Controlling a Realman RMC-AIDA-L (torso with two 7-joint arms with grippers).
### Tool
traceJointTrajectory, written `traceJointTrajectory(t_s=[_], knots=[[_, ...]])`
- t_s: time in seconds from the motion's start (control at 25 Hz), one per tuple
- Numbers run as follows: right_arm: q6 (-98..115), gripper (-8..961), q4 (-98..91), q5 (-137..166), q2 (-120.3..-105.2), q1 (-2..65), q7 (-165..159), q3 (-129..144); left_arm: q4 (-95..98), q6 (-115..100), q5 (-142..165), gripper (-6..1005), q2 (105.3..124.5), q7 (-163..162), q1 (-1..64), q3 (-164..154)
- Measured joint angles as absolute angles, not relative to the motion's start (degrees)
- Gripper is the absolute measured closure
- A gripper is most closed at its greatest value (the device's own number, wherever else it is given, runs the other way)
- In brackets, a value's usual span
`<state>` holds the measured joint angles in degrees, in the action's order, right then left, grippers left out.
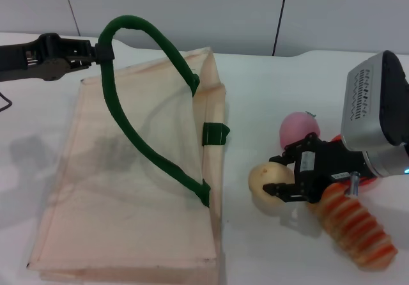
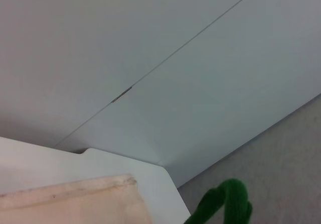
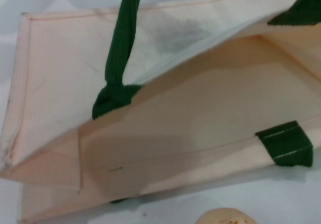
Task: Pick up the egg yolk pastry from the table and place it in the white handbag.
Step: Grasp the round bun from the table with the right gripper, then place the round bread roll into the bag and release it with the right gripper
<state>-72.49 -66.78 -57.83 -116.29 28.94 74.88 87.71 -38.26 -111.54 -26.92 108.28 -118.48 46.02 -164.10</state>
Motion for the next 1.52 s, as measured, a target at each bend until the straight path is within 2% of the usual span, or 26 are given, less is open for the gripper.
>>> traceJointTrajectory(t_s=[0.52, 0.84, 1.52], knots=[[-72.52, 502, -69.33, -57.92, -116.35, 28.98, 74.60, 87.88, -38.01, -111.64, -26.71, 772, 108.28, -118.48, 46.62, -164.09], [-72.07, 507, -72.69, -57.98, -116.50, 30.02, 74.15, 89.44, -37.66, -113.27, -26.91, 765, 108.28, -118.57, 47.45, -164.09], [-61.03, 537, -65.14, -64.31, -116.51, 42.68, 74.53, 103.10, -37.08, -116.92, -28.69, 749, 108.06, -119.85, 50.65, -164.09]])
